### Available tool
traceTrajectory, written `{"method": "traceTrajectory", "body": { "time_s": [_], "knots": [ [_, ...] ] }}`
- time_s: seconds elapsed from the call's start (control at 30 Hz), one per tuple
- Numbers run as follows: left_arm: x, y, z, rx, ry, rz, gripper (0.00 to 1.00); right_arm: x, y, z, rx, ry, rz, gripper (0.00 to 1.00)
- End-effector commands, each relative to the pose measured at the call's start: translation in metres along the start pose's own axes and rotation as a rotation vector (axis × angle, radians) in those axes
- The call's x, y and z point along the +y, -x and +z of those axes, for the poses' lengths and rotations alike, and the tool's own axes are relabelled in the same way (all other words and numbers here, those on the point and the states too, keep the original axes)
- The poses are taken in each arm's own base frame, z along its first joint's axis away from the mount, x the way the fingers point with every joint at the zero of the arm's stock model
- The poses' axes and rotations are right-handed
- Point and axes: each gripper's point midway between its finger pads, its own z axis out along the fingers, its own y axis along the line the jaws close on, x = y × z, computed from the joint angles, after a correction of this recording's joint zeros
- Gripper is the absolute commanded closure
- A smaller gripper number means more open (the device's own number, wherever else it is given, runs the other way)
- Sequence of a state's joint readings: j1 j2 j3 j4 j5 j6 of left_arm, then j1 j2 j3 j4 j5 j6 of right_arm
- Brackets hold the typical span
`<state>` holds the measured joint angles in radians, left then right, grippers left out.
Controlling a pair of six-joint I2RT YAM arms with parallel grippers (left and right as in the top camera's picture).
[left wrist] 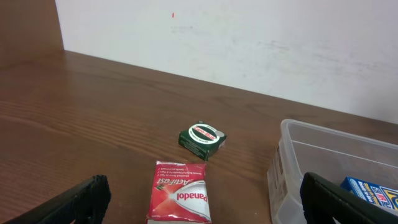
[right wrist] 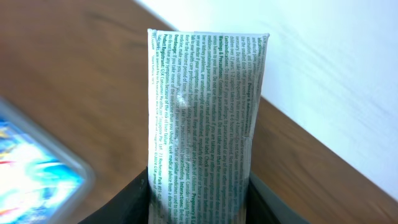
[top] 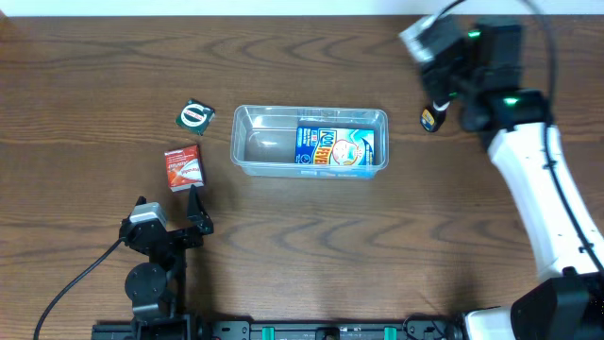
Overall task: Pack container
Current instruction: 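Carry the white-green box with right gripper and place it in container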
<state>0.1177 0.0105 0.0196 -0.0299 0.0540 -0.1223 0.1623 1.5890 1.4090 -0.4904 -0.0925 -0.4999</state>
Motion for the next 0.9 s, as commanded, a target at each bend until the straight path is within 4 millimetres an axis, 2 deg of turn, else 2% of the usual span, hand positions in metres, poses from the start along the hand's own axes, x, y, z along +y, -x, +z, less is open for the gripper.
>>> {"method": "traceTrajectory", "body": {
  "time_s": [0.0, 0.2, 0.37, 0.6, 0.87],
  "knots": [
    [0.003, -0.015, 0.001, 0.047, 0.008, 0.016, 0.02, 0.05, 0.014, 0.01, -0.017, 0.115, -0.091, 0.58],
    [0.003, -0.015, 0.001, 0.047, 0.008, 0.016, 0.02, 0.121, 0.017, 0.023, 0.0, 0.282, -0.164, 0.56],
    [0.003, -0.015, 0.001, 0.047, 0.008, 0.016, 0.02, 0.157, -0.002, 0.035, 0.058, 0.387, -0.243, 0.53],
    [0.003, -0.015, 0.001, 0.047, 0.008, 0.016, 0.02, 0.183, -0.025, 0.057, 0.095, 0.495, -0.317, 0.5],
    [0.003, -0.015, 0.001, 0.047, 0.008, 0.016, 0.02, 0.19, -0.038, 0.072, 0.123, 0.517, -0.326, 0.52]
  ]
}}
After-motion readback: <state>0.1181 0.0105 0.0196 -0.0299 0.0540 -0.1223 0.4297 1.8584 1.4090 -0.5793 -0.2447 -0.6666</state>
